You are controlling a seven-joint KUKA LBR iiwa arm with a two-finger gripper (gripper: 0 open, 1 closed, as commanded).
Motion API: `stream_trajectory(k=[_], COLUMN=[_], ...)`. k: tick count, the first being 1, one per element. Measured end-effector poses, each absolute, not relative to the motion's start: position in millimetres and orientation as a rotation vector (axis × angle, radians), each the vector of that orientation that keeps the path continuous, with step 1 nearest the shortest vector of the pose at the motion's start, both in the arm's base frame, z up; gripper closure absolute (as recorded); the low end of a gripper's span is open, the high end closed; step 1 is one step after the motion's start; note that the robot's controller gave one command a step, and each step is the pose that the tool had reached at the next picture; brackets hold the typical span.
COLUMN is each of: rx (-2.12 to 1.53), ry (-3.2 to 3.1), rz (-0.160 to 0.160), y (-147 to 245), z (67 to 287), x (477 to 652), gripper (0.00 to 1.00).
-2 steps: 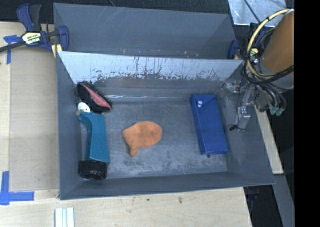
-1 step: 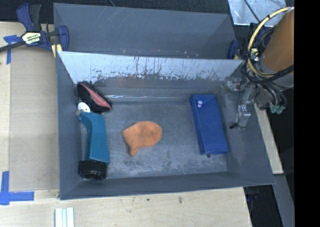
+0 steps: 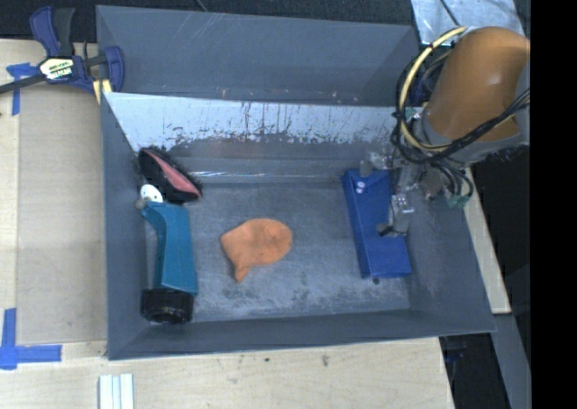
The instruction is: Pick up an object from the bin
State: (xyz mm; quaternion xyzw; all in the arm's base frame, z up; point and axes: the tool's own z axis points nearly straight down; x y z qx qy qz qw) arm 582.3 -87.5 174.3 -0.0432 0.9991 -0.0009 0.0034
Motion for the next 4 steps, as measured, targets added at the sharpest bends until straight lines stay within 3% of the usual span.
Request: stream_trajectory(k=[2, 3, 4], rx=[0.323, 0.013, -0.120], ry=[3.119, 3.134, 3.141], rz=[-0.001, -0.002, 0.002], y=[-69, -43, -31], z=[140, 104, 83], x=[604.0, 607.2, 602.2], gripper=[0.00, 0.00, 0.00])
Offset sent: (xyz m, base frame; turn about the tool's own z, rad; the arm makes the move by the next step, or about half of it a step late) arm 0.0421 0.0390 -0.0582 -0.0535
